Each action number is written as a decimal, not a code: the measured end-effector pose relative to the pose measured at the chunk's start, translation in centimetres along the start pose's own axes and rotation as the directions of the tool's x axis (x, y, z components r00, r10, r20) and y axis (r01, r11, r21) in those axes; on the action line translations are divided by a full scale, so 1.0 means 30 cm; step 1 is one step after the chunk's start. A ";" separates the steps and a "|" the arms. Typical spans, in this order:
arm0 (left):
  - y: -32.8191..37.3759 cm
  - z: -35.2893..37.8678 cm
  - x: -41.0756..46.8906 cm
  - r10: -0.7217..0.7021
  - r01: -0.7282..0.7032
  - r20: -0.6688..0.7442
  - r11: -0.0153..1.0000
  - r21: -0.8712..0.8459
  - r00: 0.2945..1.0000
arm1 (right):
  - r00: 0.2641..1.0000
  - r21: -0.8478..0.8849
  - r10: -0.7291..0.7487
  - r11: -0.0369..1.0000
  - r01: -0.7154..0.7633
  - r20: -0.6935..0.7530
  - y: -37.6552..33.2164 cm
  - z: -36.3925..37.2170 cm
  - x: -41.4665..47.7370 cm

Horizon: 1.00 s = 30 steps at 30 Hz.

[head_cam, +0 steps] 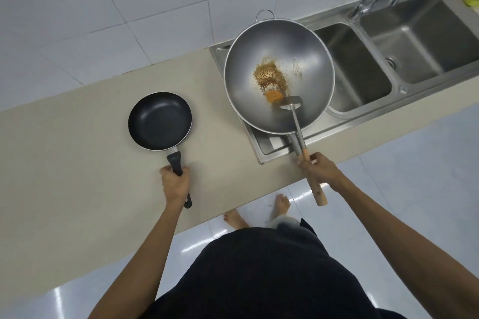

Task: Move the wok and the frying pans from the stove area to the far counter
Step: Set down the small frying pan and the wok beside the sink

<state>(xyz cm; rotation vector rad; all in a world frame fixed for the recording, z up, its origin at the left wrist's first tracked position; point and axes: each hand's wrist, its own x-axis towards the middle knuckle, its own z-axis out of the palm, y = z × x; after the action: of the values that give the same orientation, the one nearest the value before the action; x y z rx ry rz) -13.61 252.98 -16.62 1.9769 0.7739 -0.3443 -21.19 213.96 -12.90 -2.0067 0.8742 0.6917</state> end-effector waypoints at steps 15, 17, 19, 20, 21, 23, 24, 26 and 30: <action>0.090 0.034 -0.120 0.045 0.012 -0.134 0.916 0.401 0.990 | 0.990 0.173 -0.016 0.985 -0.008 0.137 0.155 -0.161 -0.021; 0.128 0.062 -0.168 0.114 -0.006 -0.188 0.869 0.495 0.976 | 0.990 0.203 -0.021 0.979 -0.008 0.142 0.204 -0.229 -0.013; 0.177 0.107 -0.226 0.189 -0.041 -0.210 0.828 0.559 0.959 | 0.990 0.209 -0.019 0.978 -0.010 0.139 0.266 -0.313 -0.005; 0.208 0.136 -0.258 0.220 -0.062 -0.206 0.812 0.581 0.954 | 0.991 0.205 -0.012 0.979 -0.016 0.133 0.299 -0.361 0.000; 0.242 0.169 -0.294 0.250 -0.089 -0.193 0.799 0.595 0.949 | 0.992 0.192 -0.007 0.981 -0.017 0.123 0.331 -0.412 0.004; 0.313 0.251 -0.369 0.334 -0.183 -0.143 0.771 0.610 0.932 | 0.996 0.147 -0.024 0.989 0.012 0.081 0.387 -0.523 0.015; 0.352 0.297 -0.407 0.377 -0.235 -0.117 0.760 0.605 0.919 | 0.998 0.110 -0.043 0.993 0.038 0.047 0.411 -0.581 0.023; 0.426 0.397 -0.480 0.457 -0.335 -0.075 0.745 0.577 0.886 | 0.995 0.031 -0.093 0.995 0.094 -0.032 0.457 -0.698 0.035; 0.565 0.601 -0.609 0.599 -0.509 0.058 0.622 0.595 0.799 | 0.970 -0.078 -0.204 0.978 0.195 -0.134 0.553 -0.920 0.040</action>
<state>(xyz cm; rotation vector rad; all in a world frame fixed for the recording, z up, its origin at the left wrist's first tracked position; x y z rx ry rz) -15.23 224.71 -4.60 2.7389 0.0732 -0.0485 -29.15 183.24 -7.32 -2.1870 0.7250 0.4744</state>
